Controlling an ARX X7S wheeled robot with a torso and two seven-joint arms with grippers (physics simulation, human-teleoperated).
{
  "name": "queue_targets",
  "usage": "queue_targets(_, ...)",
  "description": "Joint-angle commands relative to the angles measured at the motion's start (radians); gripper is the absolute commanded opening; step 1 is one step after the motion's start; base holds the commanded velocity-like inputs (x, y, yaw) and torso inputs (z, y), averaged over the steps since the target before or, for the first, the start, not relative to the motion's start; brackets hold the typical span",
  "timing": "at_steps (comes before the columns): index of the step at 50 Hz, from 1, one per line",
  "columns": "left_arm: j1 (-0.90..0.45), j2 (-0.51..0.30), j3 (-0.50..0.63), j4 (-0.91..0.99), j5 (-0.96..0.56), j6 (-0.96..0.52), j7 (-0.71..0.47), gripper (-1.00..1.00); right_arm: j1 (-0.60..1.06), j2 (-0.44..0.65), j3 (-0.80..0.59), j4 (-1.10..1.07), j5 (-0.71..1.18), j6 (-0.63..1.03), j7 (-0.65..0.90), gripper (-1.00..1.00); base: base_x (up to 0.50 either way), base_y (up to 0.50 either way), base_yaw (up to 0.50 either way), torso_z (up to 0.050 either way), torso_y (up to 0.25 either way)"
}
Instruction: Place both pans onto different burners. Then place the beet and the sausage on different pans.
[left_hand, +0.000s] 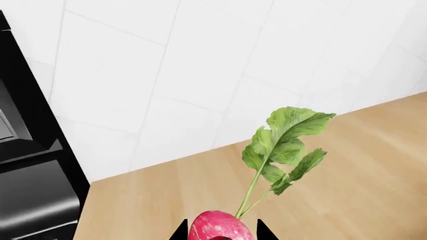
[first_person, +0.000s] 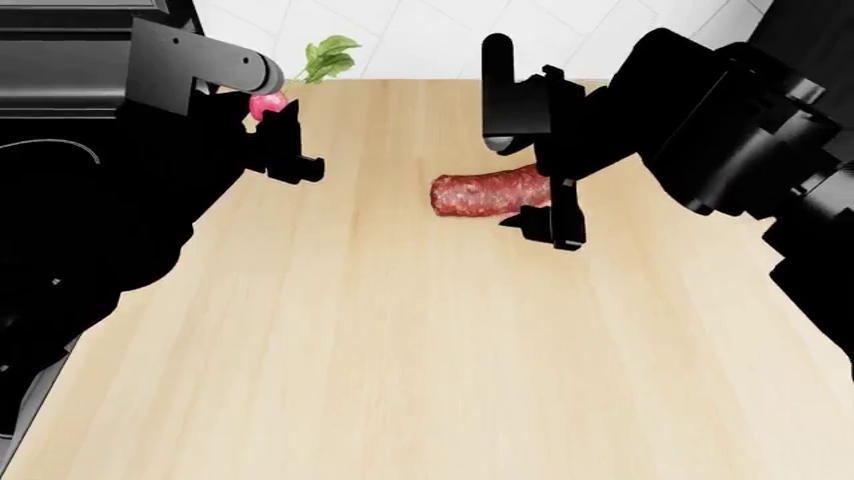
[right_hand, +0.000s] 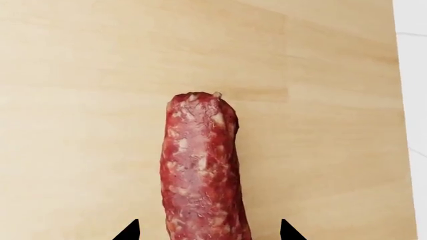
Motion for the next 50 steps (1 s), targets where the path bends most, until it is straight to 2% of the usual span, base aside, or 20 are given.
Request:
queue_targets(1, -0.001, -0.001, -0.003, 0.002, -0.001, 0.002, -0.010, -1.00, -0.019, -0.023, 0.001, 0.059, -0.001, -0.038, -0.008, 1.00, 0.00, 0.00, 0.00, 0.000, 0.010)
queue_targets(11, 0.005, -0.005, -0.001, -0.004, 0.006, 0.008, -0.009, -1.00, -0.036, -0.071, 0.003, 0.167, -0.007, -0.101, -0.023, 1.00, 0.00, 0.00, 0.00, 0.000, 0.000)
queue_targets(27, 0.007, -0.007, 0.003, -0.005, 0.010, 0.008, -0.011, -1.00, -0.051, -0.088, 0.000, 0.212, -0.010, -0.125, -0.033, 1.00, 0.00, 0.00, 0.00, 0.000, 0.000)
queue_targets(28, 0.008, -0.007, 0.003, -0.005, 0.011, 0.009, -0.010, -1.00, -0.051, -0.086, 0.000, 0.209, -0.010, -0.123, -0.033, -1.00, 0.00, 0.00, 0.00, 0.000, 0.000)
queue_targets(43, 0.010, -0.004, 0.006, -0.010, 0.015, 0.015, -0.007, -1.00, -0.048, -0.069, 0.001, 0.167, -0.006, -0.096, -0.027, -1.00, 0.00, 0.00, 0.00, 0.000, 0.000)
queue_targets(50, 0.011, 0.002, 0.012, -0.014, 0.020, 0.019, -0.003, -1.00, -0.018, -0.026, -0.002, 0.067, -0.008, -0.035, -0.016, -1.00, 0.00, 0.00, 0.00, 0.000, 0.000)
